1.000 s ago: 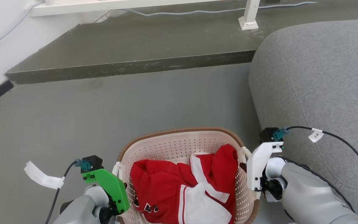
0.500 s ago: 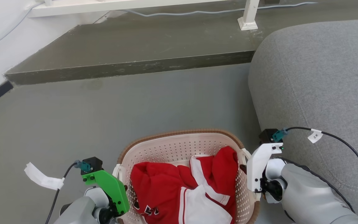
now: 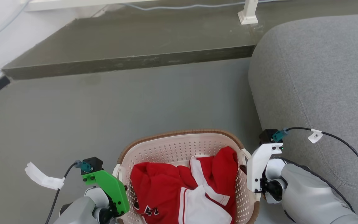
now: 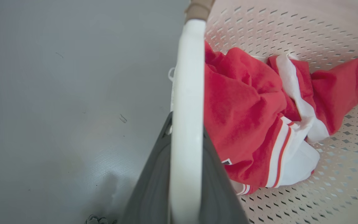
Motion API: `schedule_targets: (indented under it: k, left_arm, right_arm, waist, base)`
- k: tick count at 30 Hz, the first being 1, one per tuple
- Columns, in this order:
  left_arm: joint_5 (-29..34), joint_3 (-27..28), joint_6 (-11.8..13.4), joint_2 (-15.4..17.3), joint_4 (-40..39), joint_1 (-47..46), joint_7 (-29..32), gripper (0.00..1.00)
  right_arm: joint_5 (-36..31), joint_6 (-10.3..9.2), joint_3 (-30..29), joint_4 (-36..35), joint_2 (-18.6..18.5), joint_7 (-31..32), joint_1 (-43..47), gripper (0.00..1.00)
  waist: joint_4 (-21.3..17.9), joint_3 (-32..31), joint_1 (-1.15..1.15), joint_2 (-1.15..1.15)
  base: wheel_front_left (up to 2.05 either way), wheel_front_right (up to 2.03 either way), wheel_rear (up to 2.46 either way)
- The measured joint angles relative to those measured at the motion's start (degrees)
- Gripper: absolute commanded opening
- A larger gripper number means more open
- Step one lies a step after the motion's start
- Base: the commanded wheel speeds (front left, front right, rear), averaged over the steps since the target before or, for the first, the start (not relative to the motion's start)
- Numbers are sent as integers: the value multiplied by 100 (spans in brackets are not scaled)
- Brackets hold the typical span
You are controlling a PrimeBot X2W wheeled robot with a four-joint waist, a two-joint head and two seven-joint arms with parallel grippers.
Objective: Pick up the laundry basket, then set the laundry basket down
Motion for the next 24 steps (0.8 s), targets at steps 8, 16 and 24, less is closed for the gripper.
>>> schedule_targets:
  k: [8,16,24]
  left_arm:
    - [1,-11,0,10,1,-112,-57,0]
    - [14,-10,1,46,-35,-426,-260,0]
    - [120,-18,0,127,-70,-744,-498,0]
  right_arm:
    - [-1,-1,51,-13,-8,-57,-131,0]
    - [-4,-3,51,-54,-31,-302,-414,0]
    - [-8,-53,48,-115,-20,-561,-669,0]
  waist:
    - [-24,258,0,0]
    - [-50,671,0,0]
    - [-89,1193,0,0]
  base:
    - [0,0,0]
    - [0,0,0]
    - [0,0,0]
